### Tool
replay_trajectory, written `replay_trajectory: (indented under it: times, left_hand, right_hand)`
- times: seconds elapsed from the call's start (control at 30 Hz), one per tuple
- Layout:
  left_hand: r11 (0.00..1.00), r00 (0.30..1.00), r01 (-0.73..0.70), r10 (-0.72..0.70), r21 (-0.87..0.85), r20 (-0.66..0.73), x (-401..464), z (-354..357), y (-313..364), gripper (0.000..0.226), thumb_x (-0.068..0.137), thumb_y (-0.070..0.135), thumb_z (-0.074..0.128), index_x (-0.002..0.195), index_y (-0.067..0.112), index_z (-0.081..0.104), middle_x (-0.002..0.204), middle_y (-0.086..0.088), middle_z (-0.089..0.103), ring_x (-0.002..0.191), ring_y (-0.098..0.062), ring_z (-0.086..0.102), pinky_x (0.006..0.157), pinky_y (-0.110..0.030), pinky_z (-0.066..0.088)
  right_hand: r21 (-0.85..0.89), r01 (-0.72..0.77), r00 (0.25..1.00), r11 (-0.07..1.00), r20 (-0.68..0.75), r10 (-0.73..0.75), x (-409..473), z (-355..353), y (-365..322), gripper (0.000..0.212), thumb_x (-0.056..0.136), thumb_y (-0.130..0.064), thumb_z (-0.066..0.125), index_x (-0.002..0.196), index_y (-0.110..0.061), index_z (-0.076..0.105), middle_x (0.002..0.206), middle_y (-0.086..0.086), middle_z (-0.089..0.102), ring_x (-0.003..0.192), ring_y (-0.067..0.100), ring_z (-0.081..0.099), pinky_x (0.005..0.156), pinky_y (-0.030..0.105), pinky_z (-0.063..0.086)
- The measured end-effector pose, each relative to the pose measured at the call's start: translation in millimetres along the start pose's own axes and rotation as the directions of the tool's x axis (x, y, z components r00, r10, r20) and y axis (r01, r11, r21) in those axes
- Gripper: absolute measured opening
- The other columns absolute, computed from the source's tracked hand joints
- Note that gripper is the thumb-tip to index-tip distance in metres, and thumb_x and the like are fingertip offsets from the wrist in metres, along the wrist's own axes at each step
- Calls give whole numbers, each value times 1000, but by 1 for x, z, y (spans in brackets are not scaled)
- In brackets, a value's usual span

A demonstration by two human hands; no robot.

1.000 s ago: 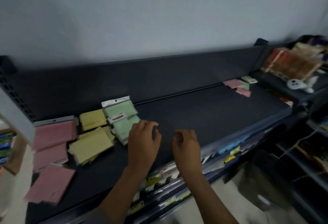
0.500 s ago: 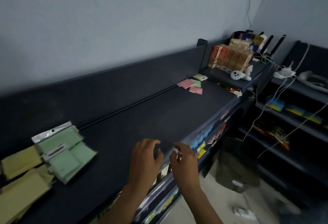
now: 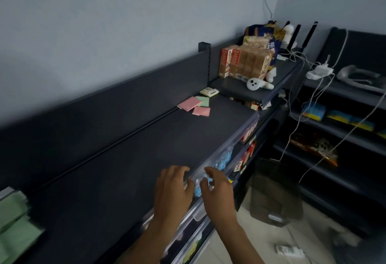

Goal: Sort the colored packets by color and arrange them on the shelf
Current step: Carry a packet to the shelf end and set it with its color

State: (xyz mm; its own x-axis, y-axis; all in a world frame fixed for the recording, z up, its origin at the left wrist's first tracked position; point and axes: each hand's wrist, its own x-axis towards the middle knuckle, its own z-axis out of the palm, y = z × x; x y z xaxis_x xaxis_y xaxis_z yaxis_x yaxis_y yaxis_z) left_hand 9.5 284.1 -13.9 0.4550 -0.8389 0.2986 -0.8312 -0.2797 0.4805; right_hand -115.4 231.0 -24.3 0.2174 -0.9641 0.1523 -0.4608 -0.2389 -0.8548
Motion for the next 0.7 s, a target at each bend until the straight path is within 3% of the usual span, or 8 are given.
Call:
replay_trajectory:
  times: [0.2, 0.3, 0.4, 0.5, 0.6, 0.7]
  left_hand:
    - [996, 997, 61, -63, 61, 35, 37, 27, 27, 38, 96, 41, 58, 131, 28, 59, 128, 6, 61, 115, -16, 53, 98, -36, 45]
    - [997, 997, 68, -67, -29, 32, 58, 39, 51, 39, 97, 46, 55, 131, 28, 60, 128, 4, 62, 115, -17, 52, 98, -39, 46]
    - [986, 994, 76, -64, -151, 83, 62, 58, 78, 53, 96, 65, 37, 129, 30, 60, 125, 8, 61, 113, -13, 51, 98, -37, 46]
    - [983, 995, 35, -18, -180, 99, 56, 75, 93, 57, 98, 68, 26, 125, 32, 61, 122, 12, 62, 109, -7, 50, 96, -31, 45]
    - [989, 993, 45, -30, -141, 112, 68, 85, 97, 53, 97, 64, 30, 129, 32, 59, 126, 11, 60, 112, -5, 47, 97, -27, 39]
    - [996, 994, 33, -24, -85, 111, 88, 89, 98, 48, 99, 57, 42, 136, 30, 55, 132, 7, 58, 118, -13, 47, 100, -34, 40]
  right_hand:
    - [0, 30, 999, 1000, 39, -30, 50, -37, 26, 37, 101, -26, 56, 138, -25, 55, 135, -6, 59, 124, 11, 54, 105, 31, 48]
    - [16, 31, 999, 999, 44, -32, 71, -54, 42, 36, 101, -27, 56, 137, -25, 56, 134, -7, 59, 120, 10, 57, 101, 33, 51]
    - [35, 5, 999, 999, 31, -6, 83, -62, 59, 33, 100, -28, 57, 132, -26, 59, 128, -8, 63, 112, 8, 62, 96, 34, 55]
    - [49, -10, 999, 999, 36, 9, 89, -65, 71, 30, 99, -26, 58, 129, -25, 61, 122, -8, 66, 108, 9, 63, 93, 35, 56]
    - [52, -20, 999, 998, 52, 17, 99, -68, 76, 35, 99, -17, 58, 133, -25, 60, 127, -8, 65, 113, 8, 62, 99, 32, 53]
    - [42, -25, 999, 999, 44, 24, 116, -71, 81, 48, 94, 3, 54, 134, -24, 60, 131, -6, 64, 116, 7, 60, 103, 25, 50]
